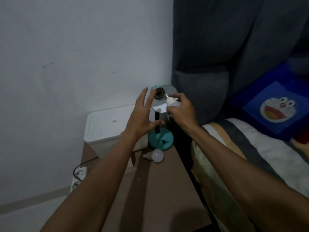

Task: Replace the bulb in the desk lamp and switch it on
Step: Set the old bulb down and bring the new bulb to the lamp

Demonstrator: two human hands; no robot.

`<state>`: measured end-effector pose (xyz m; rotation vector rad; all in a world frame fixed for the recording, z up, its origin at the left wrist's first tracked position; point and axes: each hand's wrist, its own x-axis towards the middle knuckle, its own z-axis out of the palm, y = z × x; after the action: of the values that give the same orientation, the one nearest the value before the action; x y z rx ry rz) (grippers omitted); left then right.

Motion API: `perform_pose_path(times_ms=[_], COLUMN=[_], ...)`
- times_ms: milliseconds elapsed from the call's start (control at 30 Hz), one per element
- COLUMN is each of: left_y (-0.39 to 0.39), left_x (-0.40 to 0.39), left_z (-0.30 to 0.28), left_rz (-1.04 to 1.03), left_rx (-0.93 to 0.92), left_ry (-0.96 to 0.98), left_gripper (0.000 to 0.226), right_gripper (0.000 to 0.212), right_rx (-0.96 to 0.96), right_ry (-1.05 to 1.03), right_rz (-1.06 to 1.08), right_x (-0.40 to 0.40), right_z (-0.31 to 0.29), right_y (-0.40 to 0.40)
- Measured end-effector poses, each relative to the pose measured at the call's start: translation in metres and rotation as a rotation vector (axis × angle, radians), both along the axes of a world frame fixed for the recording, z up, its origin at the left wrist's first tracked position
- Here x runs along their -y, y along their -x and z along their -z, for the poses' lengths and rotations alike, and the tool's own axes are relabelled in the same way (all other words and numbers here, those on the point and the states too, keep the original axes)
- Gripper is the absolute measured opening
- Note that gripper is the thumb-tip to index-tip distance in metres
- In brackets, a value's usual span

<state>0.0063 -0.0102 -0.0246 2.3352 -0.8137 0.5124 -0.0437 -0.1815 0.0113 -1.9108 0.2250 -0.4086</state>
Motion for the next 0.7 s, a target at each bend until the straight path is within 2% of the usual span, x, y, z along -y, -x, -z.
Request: perform_pose_path(times_ms=[133, 267, 400, 700], left_y=[-0.025, -0.038, -0.043, -0.045], left_x=[0.015, 0.017, 0.013, 0.009], left_z=[-0.014, -0.012, -0.012, -0.009], left_rz=[0.117, 0.142, 0.148, 0.159], left_rx=[-0.057, 0.009, 0.075, 0.049], left_ry=[-0.018, -0.037, -0.040, -0.017], left_gripper=[0.126, 0.115, 0.106, 0.107], right_gripper=[0.060, 0.058, 0.056, 0.052], right_rx=[0.017, 0.048, 0.109, 0.253], right_ry=[0.153, 0.293, 0.341, 0.516], right_rz=[-0.015, 0.002, -0.007, 0.026], right_x=[0.002, 0.005, 0.005, -0.007], right_z=[-0.003, 0.005, 0.010, 0.018], right_y=[-0.017, -0.026, -0.031, -0.030])
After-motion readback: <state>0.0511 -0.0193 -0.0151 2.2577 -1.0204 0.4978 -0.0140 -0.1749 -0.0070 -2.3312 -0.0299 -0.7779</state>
